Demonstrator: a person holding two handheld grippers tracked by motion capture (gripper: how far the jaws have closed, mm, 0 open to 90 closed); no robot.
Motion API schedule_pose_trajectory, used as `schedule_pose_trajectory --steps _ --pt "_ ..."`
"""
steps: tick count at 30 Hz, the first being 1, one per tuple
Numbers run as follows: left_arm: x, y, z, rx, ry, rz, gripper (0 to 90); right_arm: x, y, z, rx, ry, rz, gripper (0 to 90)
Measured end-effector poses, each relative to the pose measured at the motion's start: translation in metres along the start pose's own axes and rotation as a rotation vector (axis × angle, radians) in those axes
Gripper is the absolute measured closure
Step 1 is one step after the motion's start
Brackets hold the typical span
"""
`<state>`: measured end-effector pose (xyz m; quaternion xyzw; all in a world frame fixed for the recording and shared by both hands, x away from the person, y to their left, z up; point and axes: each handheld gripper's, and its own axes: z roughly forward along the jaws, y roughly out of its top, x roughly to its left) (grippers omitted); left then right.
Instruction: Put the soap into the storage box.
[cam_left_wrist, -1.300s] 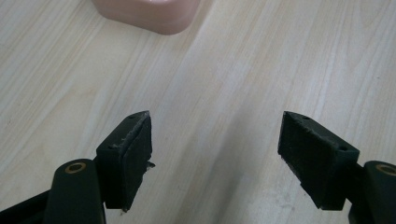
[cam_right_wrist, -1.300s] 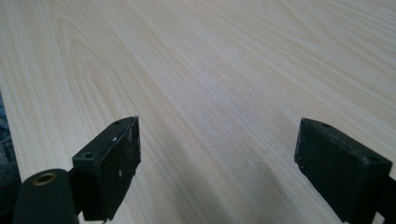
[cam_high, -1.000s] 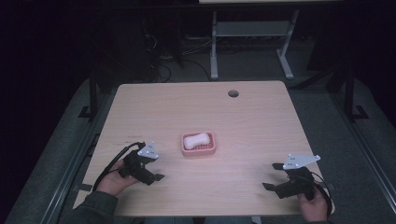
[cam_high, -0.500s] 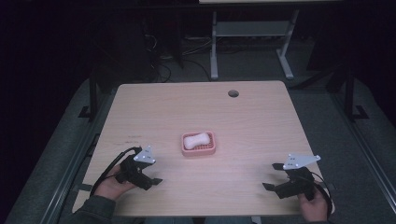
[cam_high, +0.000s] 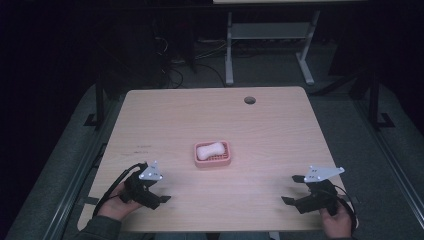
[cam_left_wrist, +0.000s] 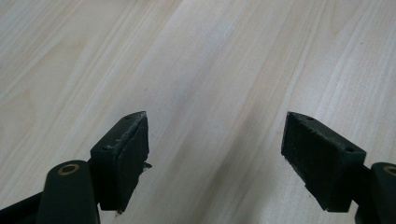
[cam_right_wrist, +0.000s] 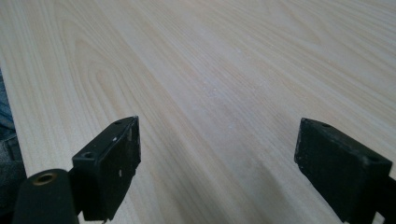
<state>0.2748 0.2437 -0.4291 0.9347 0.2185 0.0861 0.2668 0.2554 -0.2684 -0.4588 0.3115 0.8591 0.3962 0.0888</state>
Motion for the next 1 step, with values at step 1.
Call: schedule_pose_trajectory --steps 1 --pt "-0.0006 -0.0002 -0.0002 0.005 -0.001 0.002 22.8 0.0002 0.0002 0.0002 0.002 0.0 -0.002 14.2"
